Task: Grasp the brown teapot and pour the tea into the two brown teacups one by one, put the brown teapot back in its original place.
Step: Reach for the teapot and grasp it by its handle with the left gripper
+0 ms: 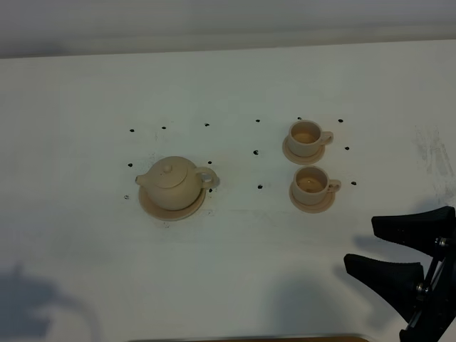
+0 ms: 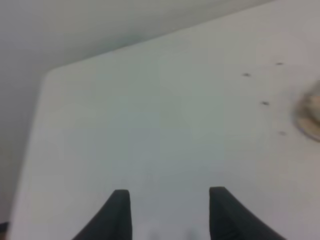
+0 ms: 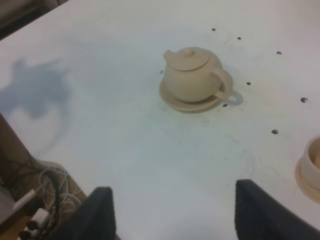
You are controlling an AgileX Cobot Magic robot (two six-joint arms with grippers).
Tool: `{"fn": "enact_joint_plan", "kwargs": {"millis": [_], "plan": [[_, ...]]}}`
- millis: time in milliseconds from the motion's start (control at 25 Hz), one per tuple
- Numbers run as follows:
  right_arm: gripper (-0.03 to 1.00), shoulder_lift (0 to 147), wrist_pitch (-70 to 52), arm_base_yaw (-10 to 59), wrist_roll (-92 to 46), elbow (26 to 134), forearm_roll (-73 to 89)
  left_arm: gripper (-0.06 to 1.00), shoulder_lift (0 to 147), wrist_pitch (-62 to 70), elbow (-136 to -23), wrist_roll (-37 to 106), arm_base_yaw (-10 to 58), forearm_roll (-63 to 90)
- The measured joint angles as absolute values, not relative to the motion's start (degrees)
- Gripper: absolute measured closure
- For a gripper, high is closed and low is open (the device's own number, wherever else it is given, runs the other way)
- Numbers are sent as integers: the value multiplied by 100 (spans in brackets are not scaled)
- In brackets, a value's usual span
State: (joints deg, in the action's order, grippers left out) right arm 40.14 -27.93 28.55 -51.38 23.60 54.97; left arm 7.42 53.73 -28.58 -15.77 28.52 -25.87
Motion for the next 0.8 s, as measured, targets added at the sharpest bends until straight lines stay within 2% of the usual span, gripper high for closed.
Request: {"fn": "enact_joint_plan", "kwargs": {"millis": [480, 800], "plan": [[44, 4014, -2793, 2855, -5127, 2360, 5497, 59, -30, 5793, -2770, -1377, 2852, -1291], [44, 4544, -2508, 2855, -4685, 2360, 5213, 59, -30, 6037, -2640, -456, 2852, -418]]}}
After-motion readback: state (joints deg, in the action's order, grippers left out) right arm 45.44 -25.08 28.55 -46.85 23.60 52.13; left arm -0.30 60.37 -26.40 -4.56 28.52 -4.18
